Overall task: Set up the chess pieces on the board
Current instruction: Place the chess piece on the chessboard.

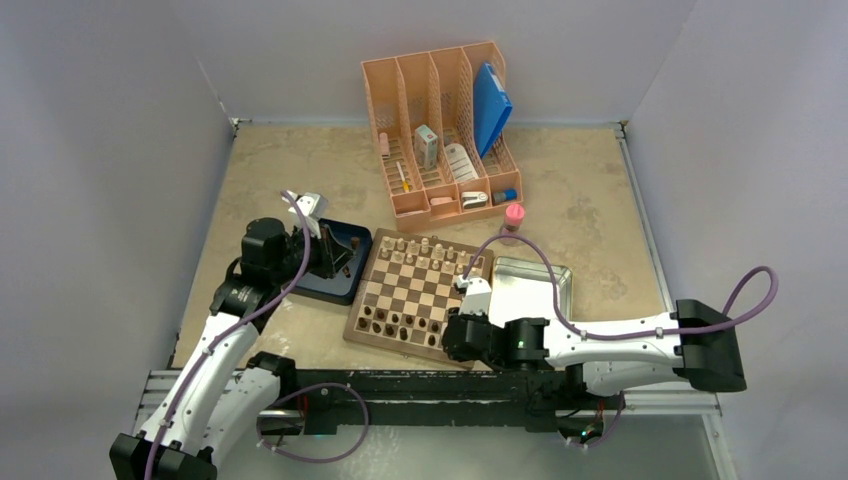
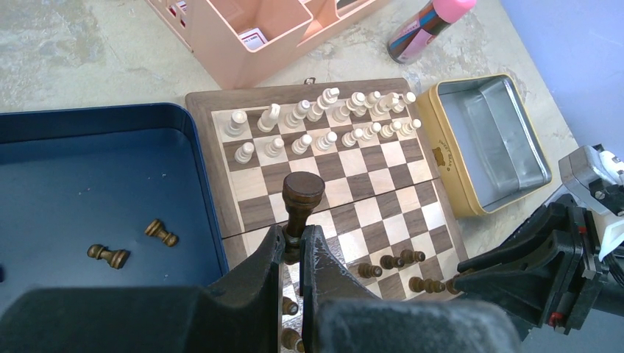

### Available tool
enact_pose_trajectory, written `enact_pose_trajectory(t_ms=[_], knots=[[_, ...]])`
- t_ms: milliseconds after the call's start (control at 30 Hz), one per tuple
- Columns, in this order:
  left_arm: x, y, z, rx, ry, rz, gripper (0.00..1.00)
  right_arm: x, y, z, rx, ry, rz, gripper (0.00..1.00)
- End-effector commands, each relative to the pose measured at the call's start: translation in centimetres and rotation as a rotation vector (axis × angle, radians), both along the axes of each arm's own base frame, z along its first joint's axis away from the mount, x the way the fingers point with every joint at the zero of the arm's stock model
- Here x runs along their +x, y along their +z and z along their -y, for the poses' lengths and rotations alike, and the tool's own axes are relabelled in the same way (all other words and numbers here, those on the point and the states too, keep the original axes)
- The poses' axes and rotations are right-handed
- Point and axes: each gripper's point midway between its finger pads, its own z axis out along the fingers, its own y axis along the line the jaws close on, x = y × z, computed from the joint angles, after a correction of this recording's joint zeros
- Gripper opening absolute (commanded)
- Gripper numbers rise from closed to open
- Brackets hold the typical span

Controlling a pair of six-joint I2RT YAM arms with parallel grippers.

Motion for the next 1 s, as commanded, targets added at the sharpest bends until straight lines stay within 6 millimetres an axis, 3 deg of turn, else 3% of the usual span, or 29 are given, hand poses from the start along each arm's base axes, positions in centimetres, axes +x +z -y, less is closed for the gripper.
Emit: enact_pose_trajectory(t_ms=[0,267,533,967], knots=[[0.4,1.7,0.1,-0.001,-0.007,0.067,0.0,1.2,0.7,0.3,0.037,-0.079,0.054,0.15],[0.4,1.7,0.2,-0.004,-0.01,0.064,0.0,1.7,1.1,0.2,0.063,-0.089,0.084,0.16],[0.4,1.7,0.3,-0.01,-0.012,0.061,0.0,1.8,-0.2,0.3,0.002,-0.116,0.069,0.17],[0.3,1.8,0.3,-0.011,-0.015,0.062,0.0,2.3,-0.6,0.1,-0.025,-0.142,0.085,0.19]])
